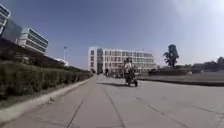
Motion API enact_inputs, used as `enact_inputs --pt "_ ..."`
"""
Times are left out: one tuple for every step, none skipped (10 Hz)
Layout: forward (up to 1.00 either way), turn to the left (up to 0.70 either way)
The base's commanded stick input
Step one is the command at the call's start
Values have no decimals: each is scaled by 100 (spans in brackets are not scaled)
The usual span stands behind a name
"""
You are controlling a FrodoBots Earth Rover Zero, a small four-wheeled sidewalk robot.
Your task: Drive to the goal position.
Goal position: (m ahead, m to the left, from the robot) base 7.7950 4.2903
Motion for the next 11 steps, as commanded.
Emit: enact_inputs --pt "100 36" --pt "100 40" --pt "100 40" --pt "100 40" --pt "100 40" --pt "100 40" --pt "100 40" --pt "100 40" --pt "100 24" --pt "100 9" --pt "100 0"
